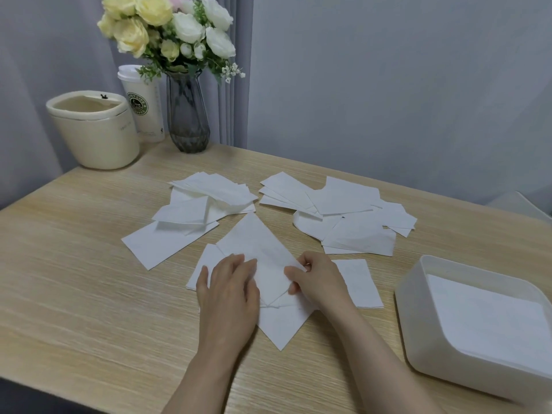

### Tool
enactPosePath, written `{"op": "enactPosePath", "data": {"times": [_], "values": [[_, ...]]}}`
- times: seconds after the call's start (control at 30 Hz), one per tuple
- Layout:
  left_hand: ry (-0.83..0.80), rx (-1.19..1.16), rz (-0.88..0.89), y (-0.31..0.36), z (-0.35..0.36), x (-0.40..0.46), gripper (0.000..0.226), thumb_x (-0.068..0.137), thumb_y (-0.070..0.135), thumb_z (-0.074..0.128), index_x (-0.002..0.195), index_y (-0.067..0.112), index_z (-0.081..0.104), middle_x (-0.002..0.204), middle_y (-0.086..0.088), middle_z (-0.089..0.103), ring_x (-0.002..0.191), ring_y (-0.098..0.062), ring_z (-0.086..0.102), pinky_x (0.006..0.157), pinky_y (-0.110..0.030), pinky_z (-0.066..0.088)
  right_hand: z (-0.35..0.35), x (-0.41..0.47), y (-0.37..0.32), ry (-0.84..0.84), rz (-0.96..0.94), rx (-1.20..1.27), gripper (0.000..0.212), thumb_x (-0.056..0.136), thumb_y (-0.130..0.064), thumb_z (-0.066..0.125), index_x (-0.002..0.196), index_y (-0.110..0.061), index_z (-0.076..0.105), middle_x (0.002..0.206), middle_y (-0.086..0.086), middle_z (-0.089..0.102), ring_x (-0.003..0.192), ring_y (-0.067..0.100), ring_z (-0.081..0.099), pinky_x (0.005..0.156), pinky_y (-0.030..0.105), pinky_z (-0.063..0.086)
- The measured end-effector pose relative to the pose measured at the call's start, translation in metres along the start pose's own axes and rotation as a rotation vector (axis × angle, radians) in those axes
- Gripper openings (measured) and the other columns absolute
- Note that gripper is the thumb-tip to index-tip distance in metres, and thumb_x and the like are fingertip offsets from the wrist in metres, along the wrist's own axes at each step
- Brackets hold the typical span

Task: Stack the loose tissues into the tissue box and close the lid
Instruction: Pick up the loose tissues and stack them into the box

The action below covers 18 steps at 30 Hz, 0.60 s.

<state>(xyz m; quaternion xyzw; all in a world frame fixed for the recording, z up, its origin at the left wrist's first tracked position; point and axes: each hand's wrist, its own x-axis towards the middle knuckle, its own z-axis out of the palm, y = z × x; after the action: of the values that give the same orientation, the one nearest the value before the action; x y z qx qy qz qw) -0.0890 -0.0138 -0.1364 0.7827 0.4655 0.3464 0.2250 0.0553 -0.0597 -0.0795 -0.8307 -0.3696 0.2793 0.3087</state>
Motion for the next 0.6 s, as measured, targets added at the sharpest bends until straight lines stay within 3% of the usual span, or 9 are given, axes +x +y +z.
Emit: {"op": "enactPosePath", "data": {"times": [0.1, 0.2, 0.33, 0.4, 0.47, 0.5, 0.57, 0.6], "values": [[0.044, -0.011, -0.011, 0.001, -0.002, 0.001, 0.045, 0.086, 0.02, 0.042, 0.125, 0.015, 0.063, 0.133, -0.004, 0.057, 0.13, -0.011, 0.039, 0.116, -0.051, 0.02, -0.002, -0.003, 0.004, 0.009, 0.007, 0.104, 0.011, 0.085, -0.019, 0.055, 0.076, -0.016, 0.05, 0.06, -0.003, 0.07, 0.059, 0.01, 0.051, 0.06, 0.026, 0.04], [0.041, -0.022, -0.04, 0.003, -0.006, 0.001, 0.048, 0.088, 0.022, 0.04, 0.132, 0.011, 0.057, 0.137, -0.005, 0.054, 0.132, -0.02, 0.044, 0.116, -0.045, 0.018, -0.01, -0.009, 0.006, -0.009, 0.054, 0.299, 0.014, 0.089, -0.012, 0.054, 0.076, -0.016, 0.051, 0.061, 0.006, 0.069, 0.042, 0.01, 0.042, 0.051, 0.022, 0.039], [-0.044, -0.054, -0.087, 0.009, -0.012, 0.001, 0.057, 0.093, 0.033, 0.029, 0.143, 0.011, 0.045, 0.143, -0.001, 0.052, 0.137, -0.011, 0.038, 0.118, -0.023, -0.003, -0.021, -0.019, 0.013, -0.066, 0.127, 0.562, 0.013, 0.097, -0.009, 0.05, 0.091, -0.01, 0.062, 0.061, 0.009, 0.065, 0.038, 0.012, 0.036, 0.04, 0.019, 0.031], [-0.061, -0.088, -0.081, 0.014, -0.015, 0.002, 0.052, 0.101, 0.034, 0.027, 0.146, 0.012, 0.043, 0.146, 0.0, 0.049, 0.136, 0.005, 0.026, 0.115, -0.014, -0.009, -0.021, -0.023, 0.018, -0.099, 0.137, 0.642, 0.013, 0.098, -0.009, 0.05, 0.097, -0.006, 0.062, 0.062, 0.01, 0.064, 0.038, 0.012, 0.036, 0.037, 0.019, 0.026], [-0.066, -0.197, -0.1, 0.023, -0.019, 0.004, 0.042, 0.105, 0.031, 0.035, 0.145, 0.022, 0.043, 0.146, 0.012, 0.047, 0.127, 0.017, 0.014, 0.116, -0.014, 0.001, -0.018, -0.026, 0.022, -0.134, 0.132, 0.704, 0.012, 0.098, -0.009, 0.051, 0.098, -0.003, 0.061, 0.063, 0.012, 0.064, 0.038, 0.013, 0.037, 0.035, 0.019, 0.025], [-0.073, -0.286, -0.115, 0.028, -0.022, 0.004, 0.037, 0.104, 0.031, 0.039, 0.141, 0.033, 0.045, 0.14, 0.025, 0.048, 0.128, 0.017, 0.017, 0.115, -0.014, 0.011, -0.016, -0.028, 0.023, -0.145, 0.13, 0.722, 0.011, 0.098, -0.008, 0.051, 0.098, -0.002, 0.06, 0.063, 0.012, 0.063, 0.038, 0.013, 0.037, 0.035, 0.019, 0.024], [-0.1, -0.493, -0.144, 0.036, -0.027, 0.007, 0.03, 0.103, 0.028, 0.044, 0.124, 0.047, 0.051, 0.118, 0.046, 0.053, 0.122, 0.023, 0.037, 0.098, -0.002, 0.029, -0.013, -0.031, 0.024, -0.155, 0.126, 0.742, 0.011, 0.098, -0.008, 0.05, 0.099, -0.002, 0.059, 0.062, 0.012, 0.063, 0.037, 0.012, 0.037, 0.034, 0.019, 0.023], [-0.104, -0.583, -0.166, 0.038, -0.028, 0.008, 0.03, 0.102, 0.024, 0.047, 0.121, 0.047, 0.054, 0.11, 0.048, 0.056, 0.113, 0.024, 0.045, 0.089, 0.0, 0.034, -0.011, -0.032, 0.024, -0.158, 0.122, 0.75, 0.012, 0.098, -0.008, 0.05, 0.099, -0.002, 0.059, 0.062, 0.012, 0.063, 0.036, 0.012, 0.036, 0.035, 0.019, 0.023]]}}
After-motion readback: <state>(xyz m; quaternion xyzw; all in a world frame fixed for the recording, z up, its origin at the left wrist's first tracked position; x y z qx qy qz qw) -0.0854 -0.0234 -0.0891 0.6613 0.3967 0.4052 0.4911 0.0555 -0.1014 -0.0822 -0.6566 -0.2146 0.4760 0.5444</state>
